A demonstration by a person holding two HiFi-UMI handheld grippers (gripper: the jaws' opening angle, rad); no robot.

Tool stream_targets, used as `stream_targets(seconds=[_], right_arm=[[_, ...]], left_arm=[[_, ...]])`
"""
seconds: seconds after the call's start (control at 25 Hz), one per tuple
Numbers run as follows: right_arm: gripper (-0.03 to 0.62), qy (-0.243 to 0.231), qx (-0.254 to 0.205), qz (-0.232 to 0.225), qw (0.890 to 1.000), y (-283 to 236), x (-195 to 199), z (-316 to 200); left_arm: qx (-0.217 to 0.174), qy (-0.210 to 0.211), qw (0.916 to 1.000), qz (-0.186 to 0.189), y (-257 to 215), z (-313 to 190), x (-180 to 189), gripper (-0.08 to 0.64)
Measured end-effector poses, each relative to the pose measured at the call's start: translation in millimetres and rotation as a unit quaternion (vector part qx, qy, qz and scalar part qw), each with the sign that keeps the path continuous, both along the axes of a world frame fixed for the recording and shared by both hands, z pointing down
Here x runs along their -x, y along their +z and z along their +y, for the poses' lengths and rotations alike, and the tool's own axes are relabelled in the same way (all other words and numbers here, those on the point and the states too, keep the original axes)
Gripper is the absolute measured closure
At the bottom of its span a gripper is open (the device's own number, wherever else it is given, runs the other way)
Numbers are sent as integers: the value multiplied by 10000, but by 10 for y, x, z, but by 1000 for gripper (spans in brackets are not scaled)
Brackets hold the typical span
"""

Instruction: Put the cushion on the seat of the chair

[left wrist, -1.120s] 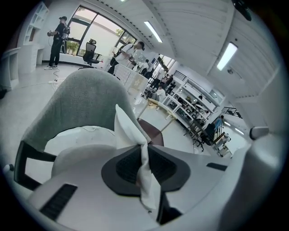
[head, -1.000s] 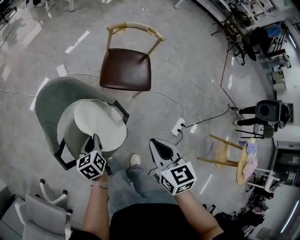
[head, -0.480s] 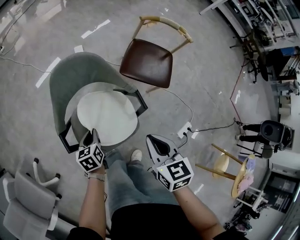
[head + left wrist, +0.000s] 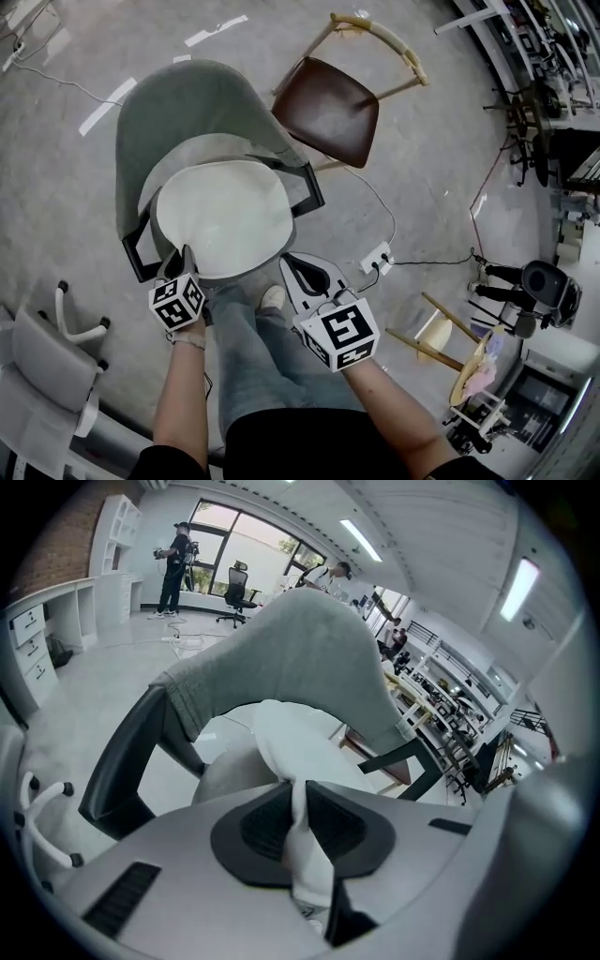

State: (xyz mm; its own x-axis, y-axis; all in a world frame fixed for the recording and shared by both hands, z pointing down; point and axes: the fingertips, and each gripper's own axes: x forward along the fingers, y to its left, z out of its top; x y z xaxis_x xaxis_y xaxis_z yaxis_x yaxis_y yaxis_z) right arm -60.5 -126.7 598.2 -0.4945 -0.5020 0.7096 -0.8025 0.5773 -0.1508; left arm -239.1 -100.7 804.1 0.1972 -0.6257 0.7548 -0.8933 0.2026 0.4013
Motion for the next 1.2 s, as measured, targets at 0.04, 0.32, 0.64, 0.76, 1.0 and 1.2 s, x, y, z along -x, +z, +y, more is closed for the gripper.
stream_targets(seconds=[0.04, 0.32, 0.64, 0.76, 1.0, 1.2], right_arm=[[584, -53, 16, 4, 10000, 31, 35, -11], [584, -330, 125, 54, 9994, 247, 258, -42], [584, -420, 245, 71, 9988, 390, 399, -18], [584, -387, 265, 54, 9989, 416, 418, -28], [584, -273, 326, 35, 9991, 460, 399, -15], [584, -140, 336, 17, 9993, 477, 314, 15]], left_arm=[[36, -46, 10000, 7, 54, 25, 26, 506], [296, -183, 9994, -38, 448, 173, 175, 505], [702, -394, 9968, 8, 822, 254, 313, 491], [819, -389, 9958, -88, 913, 259, 363, 482], [1075, -275, 9934, -275, 1035, 295, 426, 453], [1232, -174, 9913, -427, 1096, 335, 410, 365]])
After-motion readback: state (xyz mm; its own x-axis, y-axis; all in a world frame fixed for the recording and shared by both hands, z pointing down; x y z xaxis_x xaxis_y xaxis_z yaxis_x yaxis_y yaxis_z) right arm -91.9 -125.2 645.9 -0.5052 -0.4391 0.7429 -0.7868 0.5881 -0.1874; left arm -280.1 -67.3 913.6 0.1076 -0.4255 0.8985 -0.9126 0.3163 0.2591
